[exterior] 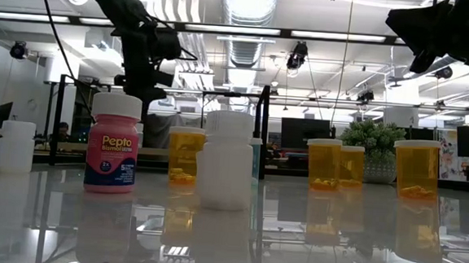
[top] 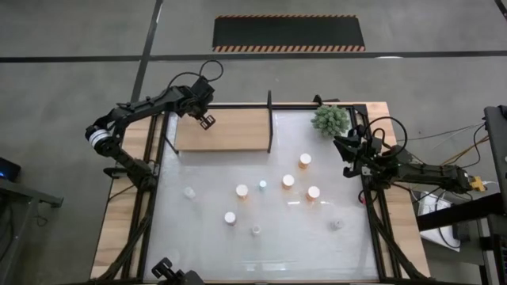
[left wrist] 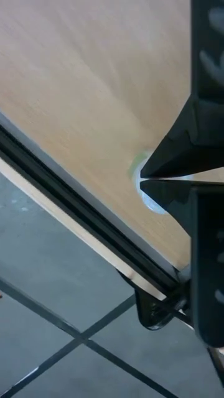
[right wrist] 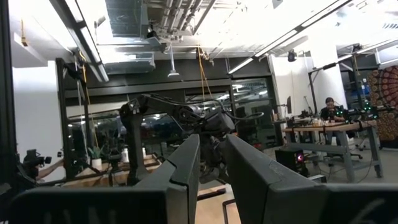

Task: Pick and place medicine bottles onto shelf by color
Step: Put the left transparent pill bottle on the shelf

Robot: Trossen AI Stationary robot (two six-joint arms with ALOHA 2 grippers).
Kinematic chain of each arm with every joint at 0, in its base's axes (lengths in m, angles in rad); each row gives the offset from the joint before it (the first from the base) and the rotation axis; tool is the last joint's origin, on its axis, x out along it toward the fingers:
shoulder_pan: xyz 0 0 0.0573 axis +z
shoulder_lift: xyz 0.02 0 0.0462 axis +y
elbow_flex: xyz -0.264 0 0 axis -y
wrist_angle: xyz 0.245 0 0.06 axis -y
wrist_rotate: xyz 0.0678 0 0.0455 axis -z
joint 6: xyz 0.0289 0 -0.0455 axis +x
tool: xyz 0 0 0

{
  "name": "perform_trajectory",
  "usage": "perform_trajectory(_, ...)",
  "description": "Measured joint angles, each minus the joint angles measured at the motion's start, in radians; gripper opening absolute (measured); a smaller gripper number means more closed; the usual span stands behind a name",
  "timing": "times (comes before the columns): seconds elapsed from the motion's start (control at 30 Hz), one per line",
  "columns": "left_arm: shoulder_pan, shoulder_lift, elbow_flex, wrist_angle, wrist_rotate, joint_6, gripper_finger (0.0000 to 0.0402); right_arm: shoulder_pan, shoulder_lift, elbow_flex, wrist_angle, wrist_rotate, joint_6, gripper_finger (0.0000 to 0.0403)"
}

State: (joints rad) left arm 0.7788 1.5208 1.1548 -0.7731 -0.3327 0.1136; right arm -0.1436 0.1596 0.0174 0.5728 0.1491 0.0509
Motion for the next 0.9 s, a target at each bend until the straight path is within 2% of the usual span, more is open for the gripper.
perform_trajectory(0.23,0.000,0.000,0.000,-0.065,-0.068,-0.001,0.0001,0.000,0.000,0.000,0.000,0.000,0.000,0.0068)
perform_trajectory(0.53,-0.008,-0.038,0.015,-0.102,-0.064,0.001,0.0001,0.000,0.000,0.000,0.000,0.000,0.001,0.0068)
perform_trajectory(0.6,-0.008,-0.052,0.016,-0.123,-0.042,-0.001,0.0001,0.000,0.000,0.000,0.000,0.000,0.001,0.0068)
perform_trajectory(0.77,-0.011,-0.069,0.012,-0.128,0.090,-0.009,0.0001,0.000,0.000,0.000,0.000,0.000,0.001,0.0068)
perform_trajectory(0.9,-0.019,-0.055,-0.004,-0.128,0.101,-0.022,0.0001,0.000,0.000,0.000,0.000,0.000,0.001,0.0068)
